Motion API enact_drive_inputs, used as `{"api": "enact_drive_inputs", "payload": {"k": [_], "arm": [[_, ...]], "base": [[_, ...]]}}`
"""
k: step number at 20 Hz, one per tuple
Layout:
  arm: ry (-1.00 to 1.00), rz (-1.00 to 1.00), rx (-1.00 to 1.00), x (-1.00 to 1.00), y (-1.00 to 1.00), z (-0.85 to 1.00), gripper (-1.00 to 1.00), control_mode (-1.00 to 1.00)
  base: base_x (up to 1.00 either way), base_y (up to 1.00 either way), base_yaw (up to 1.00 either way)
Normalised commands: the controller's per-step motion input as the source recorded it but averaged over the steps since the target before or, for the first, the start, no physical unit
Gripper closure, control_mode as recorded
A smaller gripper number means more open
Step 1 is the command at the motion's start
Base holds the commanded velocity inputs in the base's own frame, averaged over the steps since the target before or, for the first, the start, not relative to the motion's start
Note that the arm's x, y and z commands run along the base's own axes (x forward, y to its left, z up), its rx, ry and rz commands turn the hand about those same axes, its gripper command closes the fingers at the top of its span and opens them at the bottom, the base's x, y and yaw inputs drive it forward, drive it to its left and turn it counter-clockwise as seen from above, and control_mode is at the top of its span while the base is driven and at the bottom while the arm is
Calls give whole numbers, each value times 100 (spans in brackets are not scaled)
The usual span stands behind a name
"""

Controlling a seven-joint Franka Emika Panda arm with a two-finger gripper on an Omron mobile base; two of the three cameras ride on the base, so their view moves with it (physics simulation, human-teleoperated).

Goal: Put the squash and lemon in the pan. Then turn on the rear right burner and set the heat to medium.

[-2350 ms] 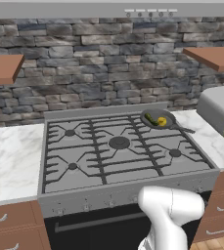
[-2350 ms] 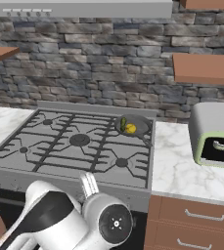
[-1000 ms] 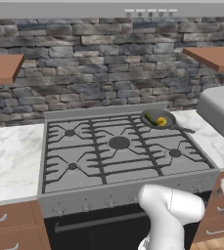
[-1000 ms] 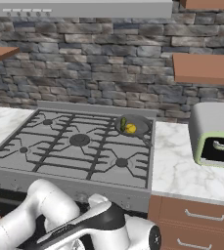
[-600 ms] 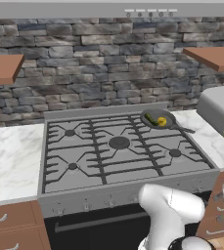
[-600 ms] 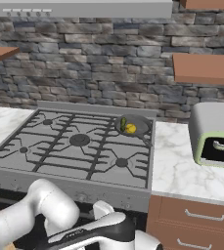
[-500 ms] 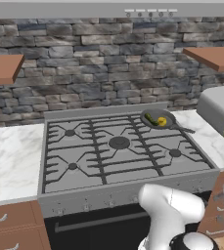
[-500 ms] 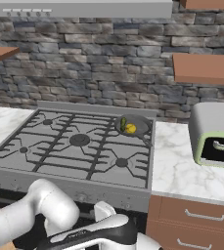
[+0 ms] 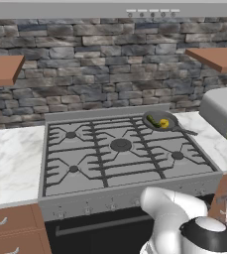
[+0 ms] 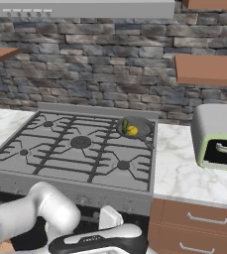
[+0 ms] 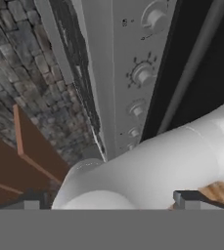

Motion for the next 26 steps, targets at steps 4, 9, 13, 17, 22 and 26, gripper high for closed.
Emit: {"api": "enact_drive_inputs", "payload": {"k": [4,9,13,17,22,26], "arm": [[6,-6,9,27,8,-7,-100,-100],[11,-6,7,29,11,-20,-100,-100],[8,-11,9,8,14,-26,-100,-100],[4,-17,10,0,8,-18,-100,-100],[0,-8,9,16,0,-1,-100,-100],[0,0,1,38,7,0,-100,-100]], "base": [[0,0,0],[0,0,0],[0,0,0],[0,0,0],[0,0,0],[0,0,0]]}}
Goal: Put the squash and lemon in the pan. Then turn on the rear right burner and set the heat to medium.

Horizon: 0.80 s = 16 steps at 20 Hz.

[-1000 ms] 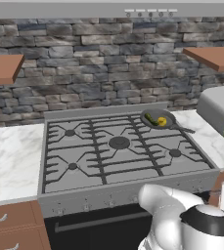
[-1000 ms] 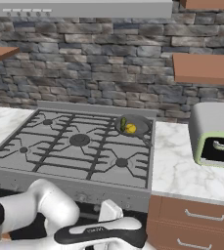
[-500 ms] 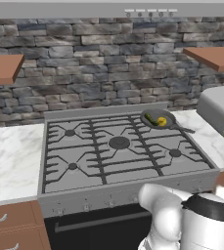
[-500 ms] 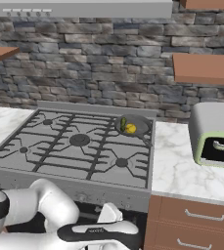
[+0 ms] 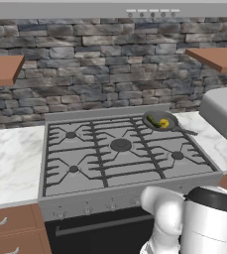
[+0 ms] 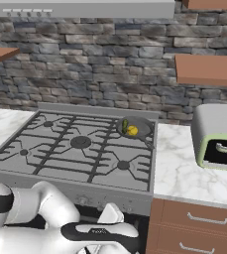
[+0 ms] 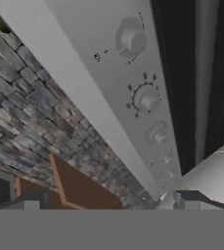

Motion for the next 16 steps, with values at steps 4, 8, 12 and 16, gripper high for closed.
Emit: {"api": "enact_drive_inputs", "payload": {"k": [4,8,12,16], "arm": [[0,0,0,40,5,-1,-100,-100],[0,0,0,29,0,-13,-100,-100],[1,0,6,26,0,-16,-100,-100],[5,-3,14,7,0,-22,-100,-100]], "base": [[0,0,0],[0,0,0],[0,0,0],[0,0,0]]}}
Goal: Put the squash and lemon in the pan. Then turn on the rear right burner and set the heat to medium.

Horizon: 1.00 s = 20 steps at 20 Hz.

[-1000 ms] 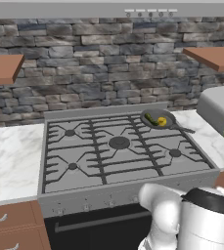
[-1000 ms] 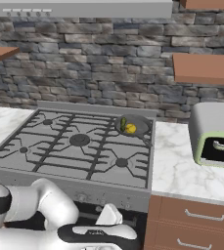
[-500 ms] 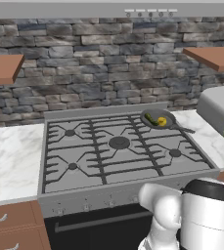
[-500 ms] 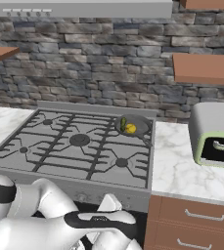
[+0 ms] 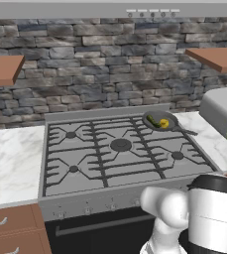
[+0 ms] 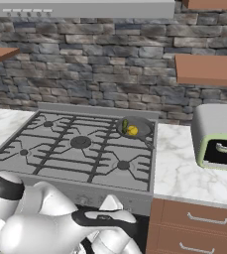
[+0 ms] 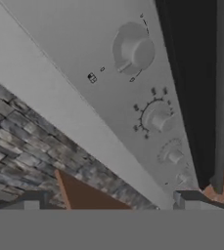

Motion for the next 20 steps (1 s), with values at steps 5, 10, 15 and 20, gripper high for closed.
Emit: {"api": "enact_drive_inputs", "payload": {"k": [5,10,15,20], "arm": [[1,-11,16,0,0,-23,-100,-100],[1,-9,16,0,0,-10,-100,-100],[8,-4,18,3,-2,0,-100,-100],[6,-2,17,1,-8,-6,-100,-100]], "base": [[0,0,0],[0,0,0],[0,0,0],[0,0,0]]}}
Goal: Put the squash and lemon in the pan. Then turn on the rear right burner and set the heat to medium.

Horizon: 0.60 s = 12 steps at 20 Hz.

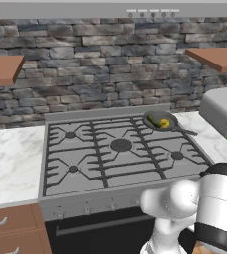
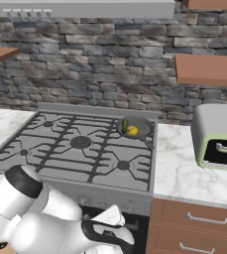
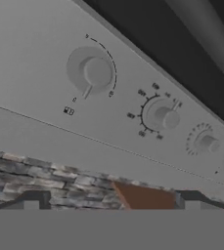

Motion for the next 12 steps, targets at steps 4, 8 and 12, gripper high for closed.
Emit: {"api": "enact_drive_inputs", "payload": {"k": [4,8,12], "arm": [[5,-1,14,2,-7,-19,-100,-100],[1,-4,14,14,0,-12,-100,-100],[2,-1,14,18,-1,-5,-100,-100]], "base": [[0,0,0],[0,0,0],[0,0,0]]}}
